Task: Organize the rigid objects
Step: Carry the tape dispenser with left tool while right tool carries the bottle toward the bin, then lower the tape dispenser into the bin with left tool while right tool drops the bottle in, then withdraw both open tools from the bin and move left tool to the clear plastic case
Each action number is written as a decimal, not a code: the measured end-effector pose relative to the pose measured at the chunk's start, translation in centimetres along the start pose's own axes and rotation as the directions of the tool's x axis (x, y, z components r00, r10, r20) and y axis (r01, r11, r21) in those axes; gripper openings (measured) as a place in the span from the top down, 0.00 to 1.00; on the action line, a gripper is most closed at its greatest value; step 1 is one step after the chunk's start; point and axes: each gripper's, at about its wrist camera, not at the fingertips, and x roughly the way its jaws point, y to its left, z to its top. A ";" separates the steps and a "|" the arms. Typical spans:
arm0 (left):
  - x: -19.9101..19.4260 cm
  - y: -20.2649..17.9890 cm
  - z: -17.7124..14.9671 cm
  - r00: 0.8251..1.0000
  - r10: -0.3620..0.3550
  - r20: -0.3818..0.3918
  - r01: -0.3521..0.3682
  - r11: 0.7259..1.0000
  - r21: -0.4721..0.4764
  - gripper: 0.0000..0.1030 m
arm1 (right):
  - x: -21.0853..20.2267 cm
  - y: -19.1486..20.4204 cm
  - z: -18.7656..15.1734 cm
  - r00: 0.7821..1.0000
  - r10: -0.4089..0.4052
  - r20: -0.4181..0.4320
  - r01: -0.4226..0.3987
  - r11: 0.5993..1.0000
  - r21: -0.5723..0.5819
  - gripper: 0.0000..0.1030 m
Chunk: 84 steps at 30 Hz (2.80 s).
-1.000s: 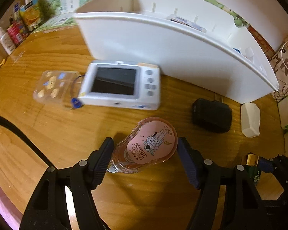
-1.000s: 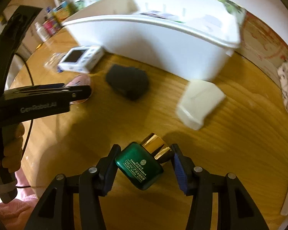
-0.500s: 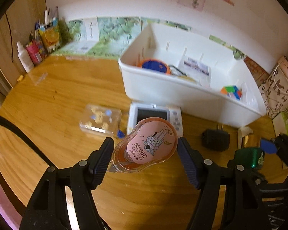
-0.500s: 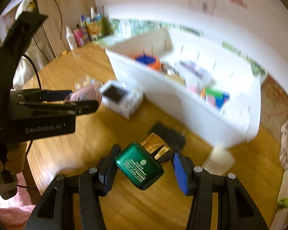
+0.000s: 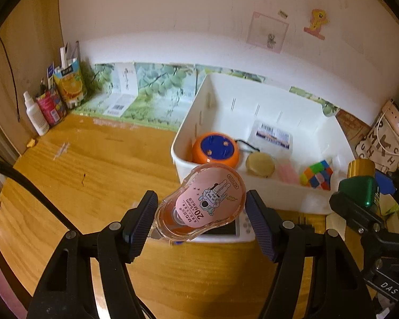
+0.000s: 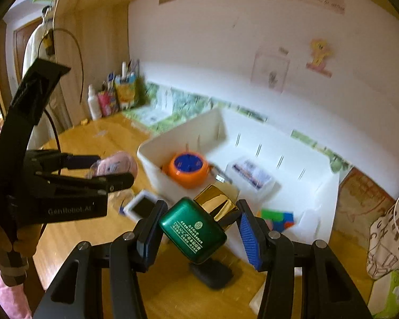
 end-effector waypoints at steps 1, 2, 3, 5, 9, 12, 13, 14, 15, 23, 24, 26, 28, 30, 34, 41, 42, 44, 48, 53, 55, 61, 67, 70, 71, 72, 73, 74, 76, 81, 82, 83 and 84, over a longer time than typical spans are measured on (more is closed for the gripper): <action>0.0 -0.1 0.2 1.000 -0.002 0.009 0.002 1.000 0.003 0.31 | 0.0 -0.2 0.2 1.000 -0.005 0.011 0.005 1.000 0.001 0.48; 0.0 -0.2 0.5 1.000 -0.004 0.018 0.004 1.000 0.008 0.31 | 0.2 -0.4 0.5 1.000 -0.013 0.027 0.013 1.000 0.003 0.48; 0.0 -0.3 0.7 1.000 -0.007 0.027 0.007 1.000 0.014 0.31 | 0.2 -0.6 0.6 0.999 -0.018 0.037 0.018 1.000 0.004 0.48; 0.0 -0.6 1.2 0.999 -0.012 0.044 0.011 1.000 0.028 0.31 | 0.4 -0.9 0.8 0.998 -0.028 0.062 0.028 1.000 0.012 0.48; 0.1 -1.4 2.0 0.996 -0.034 0.084 0.029 0.998 0.061 0.31 | 0.8 -1.6 0.9 0.992 -0.061 0.108 0.058 0.998 0.030 0.48; 0.4 -2.2 2.5 0.993 -0.057 0.101 0.048 0.994 0.096 0.31 | 1.2 -2.3 0.9 0.988 -0.082 0.132 0.076 0.996 0.048 0.48; 0.5 -2.5 2.7 0.992 -0.061 0.107 0.049 0.993 0.107 0.31 | 1.4 -2.5 0.9 0.987 -0.087 0.138 0.081 0.995 0.054 0.48; 0.6 -2.8 2.9 0.992 -0.064 0.112 0.051 0.992 0.118 0.31 | 1.7 -2.8 0.9 0.985 -0.097 0.142 0.090 0.994 0.060 0.48; 0.8 -3.1 3.0 0.991 -0.064 0.116 0.049 0.990 0.129 0.31 | 1.9 -3.0 0.9 0.984 -0.104 0.144 0.095 0.993 0.064 0.48; 2.2 -5.2 4.3 0.989 -0.076 0.123 0.052 0.980 0.191 0.31 | 3.9 -5.1 0.5 0.985 -0.133 0.106 0.121 0.986 0.118 0.48; 2.4 -5.3 4.5 0.990 -0.085 0.116 0.062 0.980 0.191 0.31 | 4.1 -5.3 0.4 0.985 -0.137 0.101 0.124 0.984 0.124 0.48; 2.8 -5.7 4.8 0.989 -0.095 0.115 0.072 0.979 0.190 0.30 | 4.4 -5.7 0.3 0.986 -0.140 0.085 0.127 0.982 0.141 0.48; 3.1 -6.0 5.0 0.989 -0.092 0.113 0.069 0.979 0.191 0.30 | 4.7 -6.0 0.2 0.987 -0.146 0.070 0.134 0.979 0.154 0.48; 3.2 -6.3 5.2 0.990 -0.077 0.117 0.053 0.979 0.196 0.30 | 5.1 -6.3 0.1 0.988 -0.147 0.052 0.137 0.976 0.169 0.48; 3.0 -6.7 5.5 0.989 -0.046 0.138 0.015 0.977 0.215 0.21 | 5.1 -6.6 0.1 0.989 -0.139 0.051 0.128 0.976 0.179 0.34; 2.3 -6.1 6.1 0.989 -0.014 0.150 -0.016 0.981 0.196 0.17 | 4.8 -6.2 0.2 0.992 -0.115 0.052 0.106 0.984 0.145 0.26; 2.0 -6.0 6.1 0.988 -0.011 0.153 -0.019 0.981 0.193 0.17 | 4.9 -6.1 0.2 0.993 -0.110 0.051 0.102 0.985 0.140 0.26; 1.5 -5.8 6.2 0.987 -0.007 0.159 -0.024 0.982 0.186 0.16 | 4.9 -6.0 0.2 0.994 -0.102 0.048 0.095 0.986 0.138 0.26; 0.5 -5.4 6.1 0.985 0.007 0.174 -0.039 0.983 0.177 0.16 | 4.4 -6.0 0.3 0.995 -0.089 0.048 0.081 0.986 0.148 0.25; -1.1 -4.6 5.7 0.982 0.000 0.187 -0.030 0.987 0.161 0.16 | 3.4 -5.8 0.4 0.995 -0.079 0.055 0.070 0.985 0.156 0.21; -1.5 -4.3 5.4 0.982 0.002 0.187 -0.030 0.989 0.147 0.16 | 3.1 -5.7 0.5 0.996 -0.077 0.054 0.068 0.985 0.160 0.21; -2.8 -2.8 3.9 0.981 0.046 0.187 -0.069 0.991 0.114 0.16 | 1.9 -5.7 0.4 0.996 -0.066 0.062 0.053 0.979 0.199 0.21; -3.9 -1.2 1.3 0.986 0.075 0.148 -0.088 0.992 0.085 0.16 | 1.0 -6.0 -0.2 0.998 -0.044 0.046 0.031 0.967 0.253 0.21; -4.2 -0.3 0.2 0.990 0.074 0.120 -0.083 0.994 0.074 0.16 | 0.9 -6.1 -0.8 0.999 -0.028 0.017 0.022 0.959 0.284 0.21; -4.3 0.1 -0.3 0.991 0.076 0.113 -0.084 0.994 0.067 0.16 | 0.9 -6.1 -1.0 1.000 -0.024 0.012 0.019 0.957 0.291 0.21; -4.3 0.3 -0.5 0.991 0.077 0.109 -0.084 0.995 0.063 0.16 | 0.8 -6.1 -1.2 1.000 -0.016 0.001 0.015 0.953 0.304 0.21; -4.4 0.7 -0.9 0.992 0.077 0.104 -0.083 0.995 0.055 0.16 | 0.7 -6.1 -1.4 1.000 -0.011 -0.006 0.013 0.949 0.314 0.21; -4.5 1.1 -1.2 0.993 0.076 0.094 -0.081 0.996 0.045 0.16 | 0.6 -6.0 -1.7 1.000 0.000 -0.019 0.006 0.944 0.329 0.21; -4.5 1.9 -1.8 0.994 0.077 0.075 -0.079 0.996 0.030 0.16 | 0.5 -5.9 -2.1 0.999 0.013 -0.033 -0.001 0.938 0.346 0.21; -4.7 3.7 -2.8 0.996 0.083 0.043 -0.085 0.996 0.027 0.16 | 0.8 -5.4 -3.4 0.995 0.073 -0.067 -0.038 0.904 0.425 0.21; -4.7 4.0 -2.9 0.996 0.083 0.039 -0.085 0.996 0.033 0.16 | 1.0 -5.3 -3.6 0.994 0.085 -0.075 -0.043 0.896 0.442 0.21; -4.7 4.3 -3.0 0.996 0.083 0.033 -0.085 0.996 0.040 0.16 | 1.1 -5.1 -3.9 0.991 0.104 -0.081 -0.055 0.883 0.466 0.21; -4.6 4.5 -3.0 0.996 0.083 0.026 -0.085 0.995 0.046 0.16 | 1.3 -4.9 -4.1 0.989 0.117 -0.086 -0.062 0.874 0.483 0.21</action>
